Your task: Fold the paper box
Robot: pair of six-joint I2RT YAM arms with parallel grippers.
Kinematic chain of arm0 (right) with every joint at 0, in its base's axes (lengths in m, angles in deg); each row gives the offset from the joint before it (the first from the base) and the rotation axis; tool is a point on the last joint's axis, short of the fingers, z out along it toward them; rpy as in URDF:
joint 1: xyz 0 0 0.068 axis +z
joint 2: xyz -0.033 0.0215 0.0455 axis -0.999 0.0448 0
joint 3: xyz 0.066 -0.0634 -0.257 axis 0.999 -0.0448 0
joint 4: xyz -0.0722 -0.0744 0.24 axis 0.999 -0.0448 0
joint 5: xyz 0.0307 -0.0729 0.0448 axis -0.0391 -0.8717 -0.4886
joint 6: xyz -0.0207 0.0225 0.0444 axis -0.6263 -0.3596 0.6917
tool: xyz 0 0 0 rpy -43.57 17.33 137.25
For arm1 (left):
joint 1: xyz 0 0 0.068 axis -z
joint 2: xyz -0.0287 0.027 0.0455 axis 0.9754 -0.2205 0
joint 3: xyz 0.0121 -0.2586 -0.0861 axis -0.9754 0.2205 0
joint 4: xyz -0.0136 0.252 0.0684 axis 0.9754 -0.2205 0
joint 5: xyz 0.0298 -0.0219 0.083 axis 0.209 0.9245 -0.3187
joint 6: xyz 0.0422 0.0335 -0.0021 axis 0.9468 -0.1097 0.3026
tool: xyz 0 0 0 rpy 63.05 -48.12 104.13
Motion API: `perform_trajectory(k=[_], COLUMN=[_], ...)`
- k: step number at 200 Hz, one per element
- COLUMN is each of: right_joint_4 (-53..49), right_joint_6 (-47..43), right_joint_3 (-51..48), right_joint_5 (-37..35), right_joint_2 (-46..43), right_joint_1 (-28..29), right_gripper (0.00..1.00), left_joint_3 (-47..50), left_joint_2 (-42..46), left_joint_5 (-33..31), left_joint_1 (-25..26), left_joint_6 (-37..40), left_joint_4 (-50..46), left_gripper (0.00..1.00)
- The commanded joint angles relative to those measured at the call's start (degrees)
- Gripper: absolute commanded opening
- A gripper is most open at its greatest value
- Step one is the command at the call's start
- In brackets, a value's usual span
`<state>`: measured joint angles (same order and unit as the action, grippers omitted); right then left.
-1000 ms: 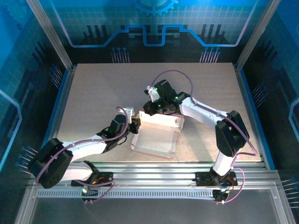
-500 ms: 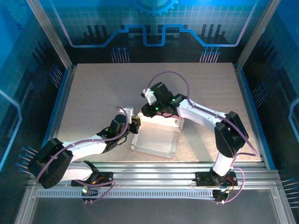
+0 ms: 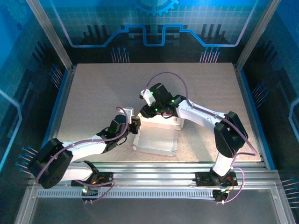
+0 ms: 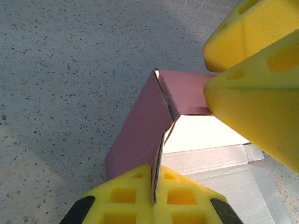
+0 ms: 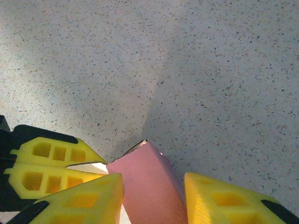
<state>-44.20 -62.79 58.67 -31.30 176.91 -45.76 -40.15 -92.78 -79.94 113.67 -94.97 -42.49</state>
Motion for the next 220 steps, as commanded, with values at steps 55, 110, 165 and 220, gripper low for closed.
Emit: perform_trajectory(k=[55,110,165,220], right_joint_4=[2.6,2.6,3.0,3.4], right_joint_6=[-0.7,-0.6,-0.6,-0.6], right_joint_3=[-1.9,-2.7,-3.5,-4.6], right_joint_5=[9.8,12.1,12.4,11.8], right_joint_2=[2.2,2.3,2.4,2.2], right_joint_1=[-2.8,-3.8,-3.9,-3.9], right_gripper=[0.42,0.38,0.35,0.34], left_joint_3=[3.9,2.7,1.0,-0.6], left_joint_2=[-2.4,0.8,4.6,9.7], left_joint_5=[5.2,4.8,5.5,5.6], left_joint_1=[0.9,0.9,0.8,0.7], left_joint_6=[-1.0,-1.8,-2.3,-2.8], left_joint_4=[-15.7,-18.8,-23.1,-28.5], left_gripper=[0.01,0.07,0.14,0.25])
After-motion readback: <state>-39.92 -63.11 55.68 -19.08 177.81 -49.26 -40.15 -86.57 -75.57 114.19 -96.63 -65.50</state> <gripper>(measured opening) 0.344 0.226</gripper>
